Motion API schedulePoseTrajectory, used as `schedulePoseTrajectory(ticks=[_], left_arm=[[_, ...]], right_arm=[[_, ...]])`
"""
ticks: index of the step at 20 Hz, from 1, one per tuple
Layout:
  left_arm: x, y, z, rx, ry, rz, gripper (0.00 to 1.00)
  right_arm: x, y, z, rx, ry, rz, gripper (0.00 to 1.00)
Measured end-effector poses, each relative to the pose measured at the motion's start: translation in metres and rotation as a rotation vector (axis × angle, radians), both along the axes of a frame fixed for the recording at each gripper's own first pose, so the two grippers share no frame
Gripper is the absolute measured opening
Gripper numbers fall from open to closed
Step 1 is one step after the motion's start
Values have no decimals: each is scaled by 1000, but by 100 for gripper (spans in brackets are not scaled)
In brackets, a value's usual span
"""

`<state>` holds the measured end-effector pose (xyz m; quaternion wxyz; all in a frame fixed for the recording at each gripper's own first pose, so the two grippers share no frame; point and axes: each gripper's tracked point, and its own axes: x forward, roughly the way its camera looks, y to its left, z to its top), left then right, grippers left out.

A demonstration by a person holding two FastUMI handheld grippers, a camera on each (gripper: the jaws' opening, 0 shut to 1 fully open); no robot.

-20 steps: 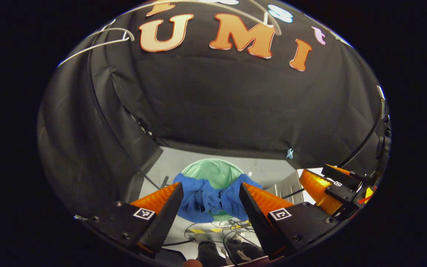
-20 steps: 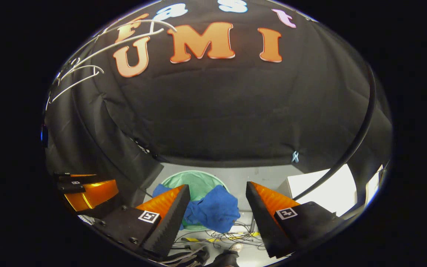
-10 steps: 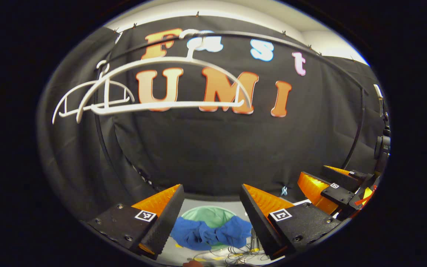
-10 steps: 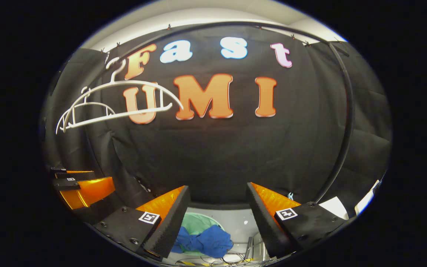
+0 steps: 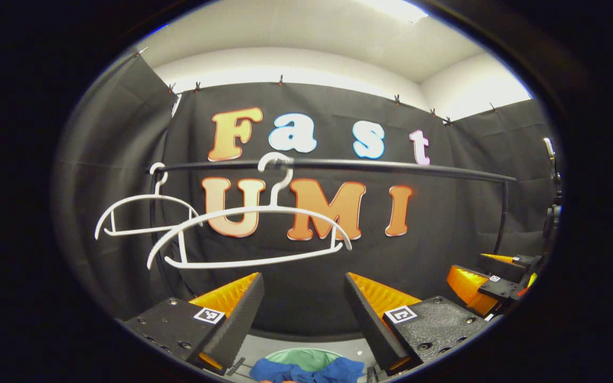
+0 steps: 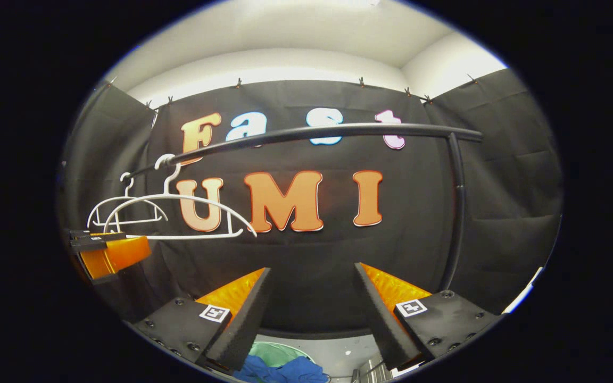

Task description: Grasp the clothes on the hanger with both hands and then place them into the laundry hamper below.

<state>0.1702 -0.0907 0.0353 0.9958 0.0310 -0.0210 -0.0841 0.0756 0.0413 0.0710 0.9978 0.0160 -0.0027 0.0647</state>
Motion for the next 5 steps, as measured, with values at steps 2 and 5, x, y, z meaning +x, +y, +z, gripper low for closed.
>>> schedulePoseTrajectory(ticks=[2,5], left_arm=[[-1,5,11,20,-37,18,92],[0,1,3,17,-27,11,92]], right_arm=[[2,-6,-2,6,-1,-16,89],[2,-12,-7,18,5,-31,89]])
